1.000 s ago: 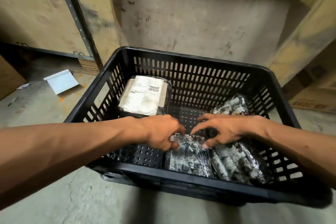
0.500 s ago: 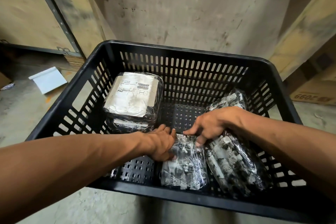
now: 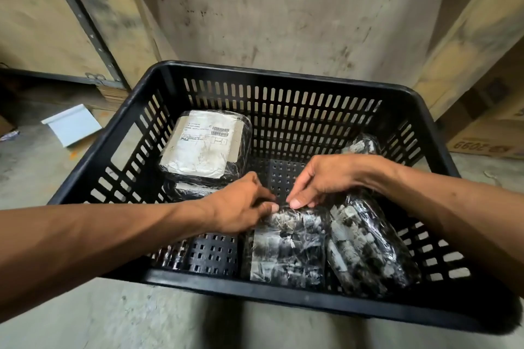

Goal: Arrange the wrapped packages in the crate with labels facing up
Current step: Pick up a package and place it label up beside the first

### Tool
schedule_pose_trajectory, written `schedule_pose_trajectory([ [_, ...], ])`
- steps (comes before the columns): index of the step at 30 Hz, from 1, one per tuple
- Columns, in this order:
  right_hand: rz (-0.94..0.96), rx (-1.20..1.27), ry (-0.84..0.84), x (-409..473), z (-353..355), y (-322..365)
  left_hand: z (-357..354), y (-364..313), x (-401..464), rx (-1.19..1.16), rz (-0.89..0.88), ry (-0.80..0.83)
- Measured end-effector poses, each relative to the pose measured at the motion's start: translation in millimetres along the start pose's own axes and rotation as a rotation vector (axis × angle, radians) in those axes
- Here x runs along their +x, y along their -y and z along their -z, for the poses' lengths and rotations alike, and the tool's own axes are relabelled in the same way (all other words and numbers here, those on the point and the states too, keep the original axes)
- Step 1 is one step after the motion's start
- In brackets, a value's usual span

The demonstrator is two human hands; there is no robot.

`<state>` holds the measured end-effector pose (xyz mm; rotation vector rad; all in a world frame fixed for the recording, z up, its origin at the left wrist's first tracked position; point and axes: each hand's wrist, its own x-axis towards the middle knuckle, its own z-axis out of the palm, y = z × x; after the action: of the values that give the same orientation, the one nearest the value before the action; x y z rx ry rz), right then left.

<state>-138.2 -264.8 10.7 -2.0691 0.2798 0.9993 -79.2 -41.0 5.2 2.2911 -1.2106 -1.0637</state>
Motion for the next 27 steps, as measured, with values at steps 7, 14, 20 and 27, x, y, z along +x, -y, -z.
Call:
schedule_pose_trajectory([
  [7,0.028,-0.019,-0.065,-29.1,-19.1,14.1,2.2,-6.4,-11.7,-0.352,0.051,-0.020],
  [14,0.102,-0.076,-0.212,-60.5,-51.2,13.1,4.8,0.3,-21.0,-0.584,0.184,0.116],
  [20,-0.023,0.073,-0.190,-68.1,-76.5,8.1,-3.7,-5.0,-21.5,-0.734,0.294,0.213],
  [27,-0.048,0.263,-0.354,-77.4,-77.1,14.9,8.9,-13.1,-32.6,-0.684,0.209,0.096],
])
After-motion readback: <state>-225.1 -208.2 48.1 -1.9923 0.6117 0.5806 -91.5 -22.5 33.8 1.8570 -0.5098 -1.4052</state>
